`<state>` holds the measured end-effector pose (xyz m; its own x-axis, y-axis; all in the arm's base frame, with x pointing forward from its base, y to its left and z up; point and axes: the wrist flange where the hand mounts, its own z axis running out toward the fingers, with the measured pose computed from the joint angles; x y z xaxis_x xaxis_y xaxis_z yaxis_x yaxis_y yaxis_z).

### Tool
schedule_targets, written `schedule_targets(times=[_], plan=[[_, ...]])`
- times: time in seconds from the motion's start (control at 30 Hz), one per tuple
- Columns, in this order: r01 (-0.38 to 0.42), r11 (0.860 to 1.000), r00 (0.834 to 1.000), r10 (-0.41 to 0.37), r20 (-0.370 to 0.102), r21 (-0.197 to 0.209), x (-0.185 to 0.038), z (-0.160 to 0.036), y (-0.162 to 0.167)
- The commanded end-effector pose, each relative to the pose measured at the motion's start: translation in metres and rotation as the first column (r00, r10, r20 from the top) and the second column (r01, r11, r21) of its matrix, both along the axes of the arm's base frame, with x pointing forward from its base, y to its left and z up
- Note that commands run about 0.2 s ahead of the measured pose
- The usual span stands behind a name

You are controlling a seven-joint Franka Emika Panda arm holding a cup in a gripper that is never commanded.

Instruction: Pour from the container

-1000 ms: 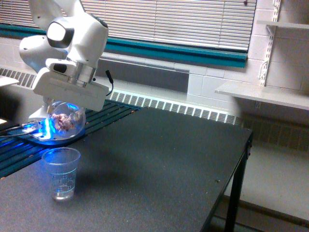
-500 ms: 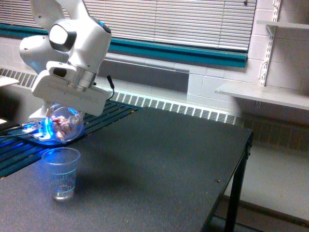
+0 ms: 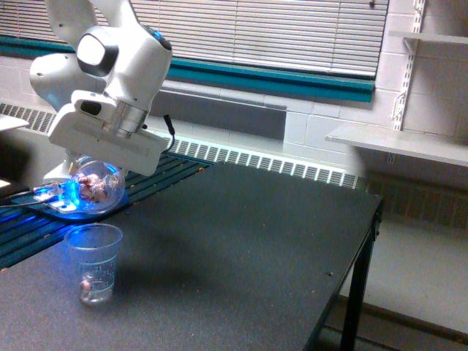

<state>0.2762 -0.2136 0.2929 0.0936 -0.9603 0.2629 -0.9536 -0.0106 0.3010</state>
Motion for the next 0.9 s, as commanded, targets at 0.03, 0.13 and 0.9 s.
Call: schedule_targets(times=[0.03,0.13,0.9], plan=[[0.026,1.0,1.0,-0.026,-0.011,0.006,0.0,-0.001,0.001],[0.028,1.0,0.999,-0.028,-0.018,0.004,0.001,0.0,0.002],[0.05,0.999,0.991,-0.049,-0.123,0.0,0.016,0.008,0.006]])
